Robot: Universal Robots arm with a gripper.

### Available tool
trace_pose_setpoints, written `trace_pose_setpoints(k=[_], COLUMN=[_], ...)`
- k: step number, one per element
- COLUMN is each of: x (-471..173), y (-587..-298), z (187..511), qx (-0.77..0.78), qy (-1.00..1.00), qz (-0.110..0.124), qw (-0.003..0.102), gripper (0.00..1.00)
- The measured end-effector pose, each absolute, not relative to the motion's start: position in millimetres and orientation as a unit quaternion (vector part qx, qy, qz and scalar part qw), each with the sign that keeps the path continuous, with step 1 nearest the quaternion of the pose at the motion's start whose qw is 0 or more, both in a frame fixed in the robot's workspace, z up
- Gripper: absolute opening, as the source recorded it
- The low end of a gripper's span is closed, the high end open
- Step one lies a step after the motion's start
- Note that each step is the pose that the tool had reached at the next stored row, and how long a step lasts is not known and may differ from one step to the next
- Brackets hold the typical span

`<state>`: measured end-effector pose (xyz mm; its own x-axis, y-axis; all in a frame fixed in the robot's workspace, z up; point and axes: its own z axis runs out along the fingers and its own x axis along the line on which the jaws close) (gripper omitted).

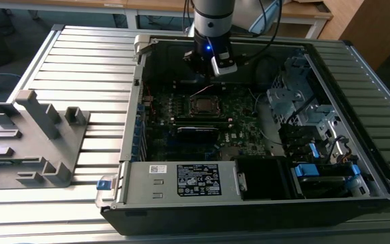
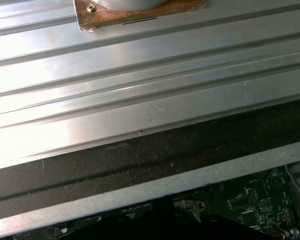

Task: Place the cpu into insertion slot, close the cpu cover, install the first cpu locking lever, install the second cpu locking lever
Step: 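Install the first cpu locking lever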

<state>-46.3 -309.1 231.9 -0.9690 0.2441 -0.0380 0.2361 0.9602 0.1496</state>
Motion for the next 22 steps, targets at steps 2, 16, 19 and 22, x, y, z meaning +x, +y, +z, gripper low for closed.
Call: trace_pose_setpoints(k=[2,16,19,22], x=[-46.5,-46.6,-46.6,-46.6], y=[-309.5,-309.6,-309.5,-309.5], z=[231.7,227.4,226.2,223.7], qx=[0.121,0.121,0.121,0.121], qy=[0.990,0.990,0.990,0.990], qz=[0.072,0.071,0.071,0.071], qw=[0.029,0.031,0.032,0.034], gripper=[0.10,0.10,0.10,0.10])
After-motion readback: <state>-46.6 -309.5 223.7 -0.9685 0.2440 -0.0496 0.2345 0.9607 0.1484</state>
